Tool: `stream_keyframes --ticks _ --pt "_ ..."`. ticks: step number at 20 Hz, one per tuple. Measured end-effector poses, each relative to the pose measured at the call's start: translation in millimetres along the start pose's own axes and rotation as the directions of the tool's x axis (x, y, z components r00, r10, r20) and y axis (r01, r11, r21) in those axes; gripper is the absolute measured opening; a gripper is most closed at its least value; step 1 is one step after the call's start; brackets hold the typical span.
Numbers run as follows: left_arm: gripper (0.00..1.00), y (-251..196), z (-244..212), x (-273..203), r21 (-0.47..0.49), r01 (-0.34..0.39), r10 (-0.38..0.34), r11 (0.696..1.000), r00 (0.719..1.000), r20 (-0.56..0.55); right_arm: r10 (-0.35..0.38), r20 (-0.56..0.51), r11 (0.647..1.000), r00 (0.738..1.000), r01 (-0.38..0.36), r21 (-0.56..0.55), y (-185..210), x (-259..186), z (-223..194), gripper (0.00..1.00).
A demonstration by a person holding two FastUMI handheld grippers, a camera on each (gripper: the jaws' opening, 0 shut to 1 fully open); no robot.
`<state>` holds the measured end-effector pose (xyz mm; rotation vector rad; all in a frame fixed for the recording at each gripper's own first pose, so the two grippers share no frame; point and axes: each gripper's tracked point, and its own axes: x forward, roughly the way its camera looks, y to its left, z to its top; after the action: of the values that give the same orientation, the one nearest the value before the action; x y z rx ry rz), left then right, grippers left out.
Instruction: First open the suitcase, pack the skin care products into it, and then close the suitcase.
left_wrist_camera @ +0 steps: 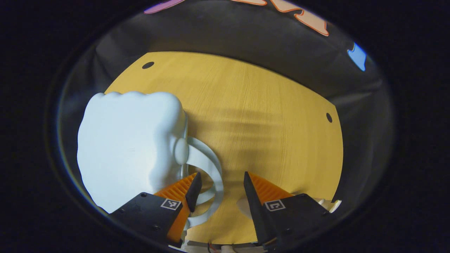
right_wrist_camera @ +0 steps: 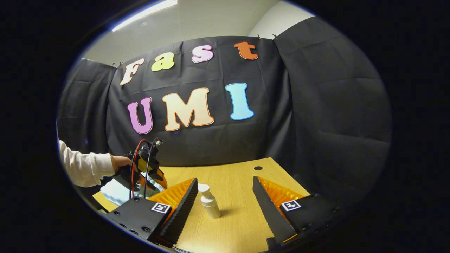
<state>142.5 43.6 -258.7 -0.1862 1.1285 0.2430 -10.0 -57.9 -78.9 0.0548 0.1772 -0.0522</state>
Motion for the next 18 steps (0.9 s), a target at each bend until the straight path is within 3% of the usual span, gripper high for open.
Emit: stream_keyframes --ticks 2,3,4,5,6,9,10,11,18 --pt "0.69 0.1 -4.0 9.9 0.002 -0.023 0.023 1.000 0.999 -0.025 0.000 -0.004 1.000 1.000 0.000 0.005 -1.5 1.3 -2.5 0.98" --pt "0.72 -0.1 -5.0 13.9 0.008 -0.031 0.031 0.999 0.999 -0.034 -0.001 -0.006 1.000 1.000 0.001 0.009 -2.7 1.6 -3.7 0.98" --pt "0.65 -2.1 -7.8 17.3 0.015 -0.030 0.031 0.999 0.998 -0.048 -0.002 -0.008 1.000 1.000 0.002 0.012 -3.0 1.4 -3.7 0.98" --pt "0.67 -2.7 -10.0 20.8 0.020 -0.032 0.033 0.999 0.998 -0.062 -0.003 -0.008 1.000 1.000 0.003 0.013 -4.0 1.4 -4.6 0.98" --pt "0.54 -0.3 -12.5 24.3 0.034 -0.044 0.047 0.998 0.996 -0.072 -0.005 -0.010 1.000 1.000 0.005 0.012 -4.6 1.3 -4.2 0.98" --pt "0.39 12.1 -12.5 27.7 0.093 -0.091 0.098 0.991 0.993 -0.069 -0.013 -0.017 1.000 1.000 0.014 0.016 -8.1 0.2 -7.6 0.98" --pt "0.25 13.3 -13.5 29.0 0.093 -0.091 0.098 0.992 0.992 -0.073 -0.014 -0.020 1.000 1.000 0.014 0.020 -8.8 1.2 -8.1 0.98" --pt "0.18 12.6 -13.9 28.5 0.081 -0.083 0.090 0.993 0.993 -0.078 -0.013 -0.025 1.000 1.000 0.014 0.025 -8.6 1.6 -10.9 0.98" --pt "0.03 9.7 -13.8 26.0 0.029 -0.044 0.046 0.999 0.996 -0.073 0.007 -0.034 1.000 0.999 -0.007 0.001 0.5 6.9 -11.9 0.98"
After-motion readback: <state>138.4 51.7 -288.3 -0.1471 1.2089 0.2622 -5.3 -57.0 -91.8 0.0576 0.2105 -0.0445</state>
